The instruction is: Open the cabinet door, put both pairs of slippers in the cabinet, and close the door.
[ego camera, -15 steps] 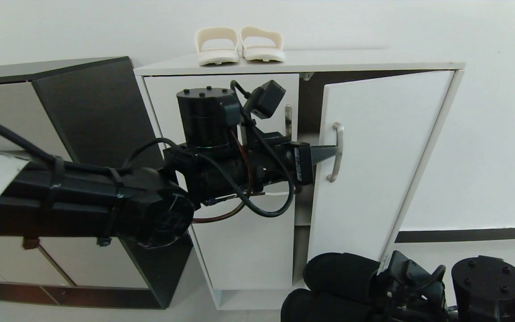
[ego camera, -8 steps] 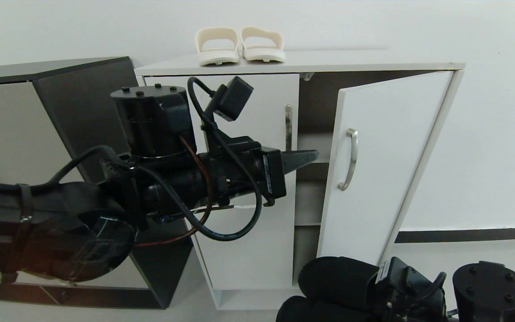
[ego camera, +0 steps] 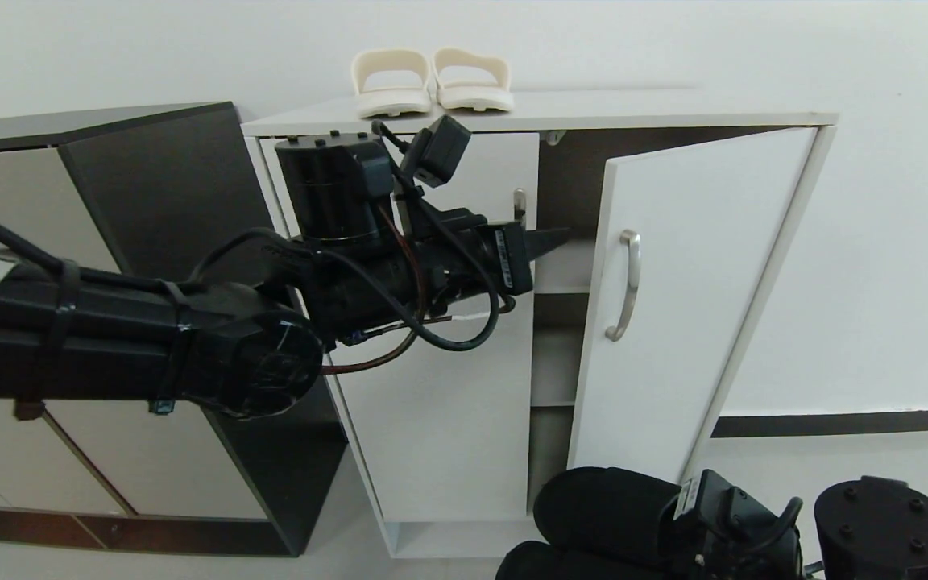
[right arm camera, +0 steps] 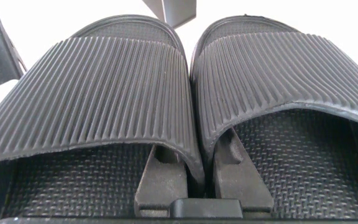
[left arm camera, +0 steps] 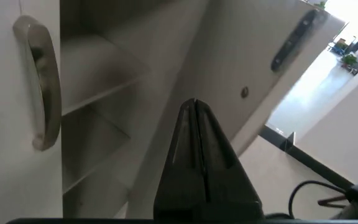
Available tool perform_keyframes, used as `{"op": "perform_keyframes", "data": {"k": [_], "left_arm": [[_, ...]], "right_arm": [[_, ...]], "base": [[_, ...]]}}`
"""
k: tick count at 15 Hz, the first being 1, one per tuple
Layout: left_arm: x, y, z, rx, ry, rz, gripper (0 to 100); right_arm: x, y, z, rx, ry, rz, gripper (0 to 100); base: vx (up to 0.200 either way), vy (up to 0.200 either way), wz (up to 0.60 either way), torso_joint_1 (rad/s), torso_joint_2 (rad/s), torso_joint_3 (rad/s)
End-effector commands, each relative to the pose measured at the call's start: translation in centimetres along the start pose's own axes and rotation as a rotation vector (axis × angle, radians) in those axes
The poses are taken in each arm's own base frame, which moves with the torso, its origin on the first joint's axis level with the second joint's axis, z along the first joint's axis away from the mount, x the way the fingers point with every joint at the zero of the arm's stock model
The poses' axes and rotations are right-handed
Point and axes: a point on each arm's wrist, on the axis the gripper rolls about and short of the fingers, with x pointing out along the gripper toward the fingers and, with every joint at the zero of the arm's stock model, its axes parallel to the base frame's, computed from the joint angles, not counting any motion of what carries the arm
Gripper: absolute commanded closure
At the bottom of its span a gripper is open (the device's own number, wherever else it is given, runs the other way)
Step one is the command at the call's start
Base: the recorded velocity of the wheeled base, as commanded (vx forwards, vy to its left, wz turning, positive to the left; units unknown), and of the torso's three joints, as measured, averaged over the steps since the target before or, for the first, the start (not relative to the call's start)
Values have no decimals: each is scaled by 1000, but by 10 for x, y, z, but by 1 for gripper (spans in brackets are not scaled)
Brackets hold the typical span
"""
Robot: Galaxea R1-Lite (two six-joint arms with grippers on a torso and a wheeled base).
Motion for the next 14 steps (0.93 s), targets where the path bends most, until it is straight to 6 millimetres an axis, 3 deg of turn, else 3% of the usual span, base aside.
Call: {"op": "perform_keyframes", "data": {"k": [1,5,8,14], "left_arm": [[13,4,-6,-13,29,-3,100],[26,-8,-2,-8,27,-47,100],[29,-13,-4,-8,33,-68,100],[32,-55,-19,37,67,-175,100]], "right_arm": [[1,1,-1,-2,8,3,100],[1,7,-2,-14,11,30,100],[1,17,-2,-31,9,71,100],[1,23,-2,-44,8,65,100]], "base": [[0,0,0,0,0,0],[0,0,0,0,0,0],[-200,0,0,2,1,2],[-200,0,0,-1,3,5]]}}
